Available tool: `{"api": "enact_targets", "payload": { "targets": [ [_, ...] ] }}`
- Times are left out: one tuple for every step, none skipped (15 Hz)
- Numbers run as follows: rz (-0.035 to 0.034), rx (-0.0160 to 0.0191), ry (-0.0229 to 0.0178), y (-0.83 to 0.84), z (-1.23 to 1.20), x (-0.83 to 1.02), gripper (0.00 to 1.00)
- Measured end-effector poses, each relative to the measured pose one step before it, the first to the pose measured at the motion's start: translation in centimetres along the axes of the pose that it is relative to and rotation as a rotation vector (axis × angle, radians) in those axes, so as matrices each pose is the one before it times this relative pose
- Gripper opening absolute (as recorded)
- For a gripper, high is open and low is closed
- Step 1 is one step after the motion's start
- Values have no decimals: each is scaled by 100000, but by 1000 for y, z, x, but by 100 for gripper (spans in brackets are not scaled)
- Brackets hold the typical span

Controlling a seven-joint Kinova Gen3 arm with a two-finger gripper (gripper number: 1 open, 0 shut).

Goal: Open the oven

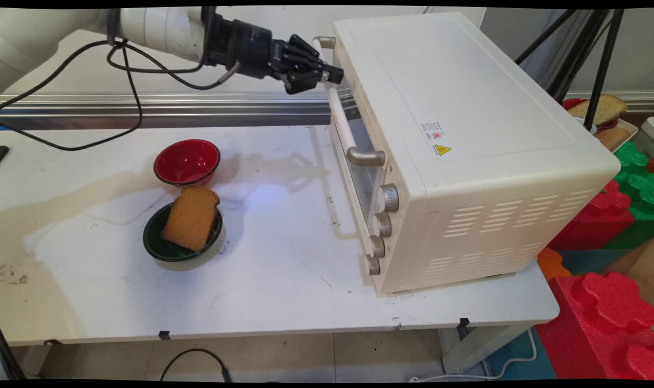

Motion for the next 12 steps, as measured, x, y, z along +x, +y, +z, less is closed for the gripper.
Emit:
{"api": "enact_targets", "payload": {
  "targets": [
    [539,-137,-784,-20,250,-96,0],
    [317,-25,-519,-4,116,-69,0],
    [508,-98,-702,-27,185,-87,0],
    [321,-119,-454,-25,128,-55,0],
    [498,-118,-714,-33,155,-87,0],
    [454,-106,-588,-25,104,-70,0],
    [428,-124,-616,-26,71,-76,0],
    [387,-131,-516,-25,28,-78,0],
    [483,-177,-574,-28,34,-81,0],
    [375,-140,-582,7,-83,-119,0],
    [303,-198,-530,-3,-96,-128,0],
    [226,-131,-353,-2,-69,-95,0]
  ]
}}
